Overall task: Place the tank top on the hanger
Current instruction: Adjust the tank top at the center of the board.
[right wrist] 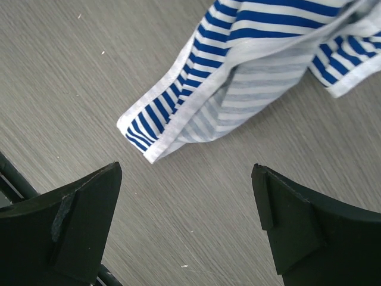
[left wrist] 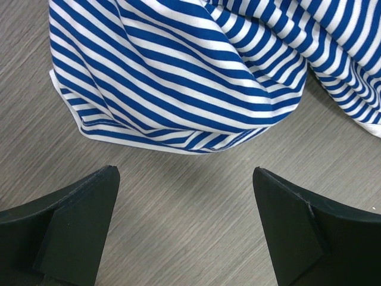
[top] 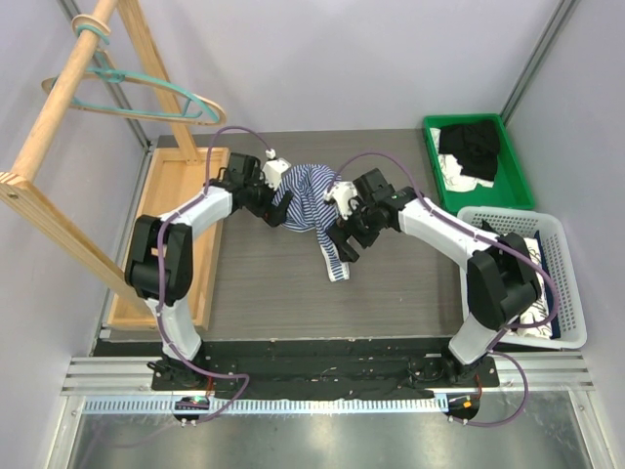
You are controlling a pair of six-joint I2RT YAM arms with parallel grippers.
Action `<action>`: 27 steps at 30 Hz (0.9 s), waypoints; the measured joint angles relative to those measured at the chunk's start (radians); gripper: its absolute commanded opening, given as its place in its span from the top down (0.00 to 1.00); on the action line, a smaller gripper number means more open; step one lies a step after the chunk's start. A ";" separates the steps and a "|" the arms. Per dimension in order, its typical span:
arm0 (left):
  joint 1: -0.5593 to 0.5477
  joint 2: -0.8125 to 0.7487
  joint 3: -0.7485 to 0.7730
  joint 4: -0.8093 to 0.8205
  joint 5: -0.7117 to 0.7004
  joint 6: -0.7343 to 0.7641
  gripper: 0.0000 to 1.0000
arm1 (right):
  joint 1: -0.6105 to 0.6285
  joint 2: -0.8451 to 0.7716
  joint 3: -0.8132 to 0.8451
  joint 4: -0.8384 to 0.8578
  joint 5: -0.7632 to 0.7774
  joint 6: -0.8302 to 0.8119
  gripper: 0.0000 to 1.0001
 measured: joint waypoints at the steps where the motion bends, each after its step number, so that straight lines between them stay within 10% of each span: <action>1: -0.001 0.005 0.004 0.001 0.000 0.000 0.00 | 0.008 0.005 0.000 -0.003 0.000 -0.002 0.00; 27: -0.048 0.141 0.129 0.013 -0.037 -0.003 0.07 | 0.091 0.098 -0.032 -0.014 0.018 -0.016 0.03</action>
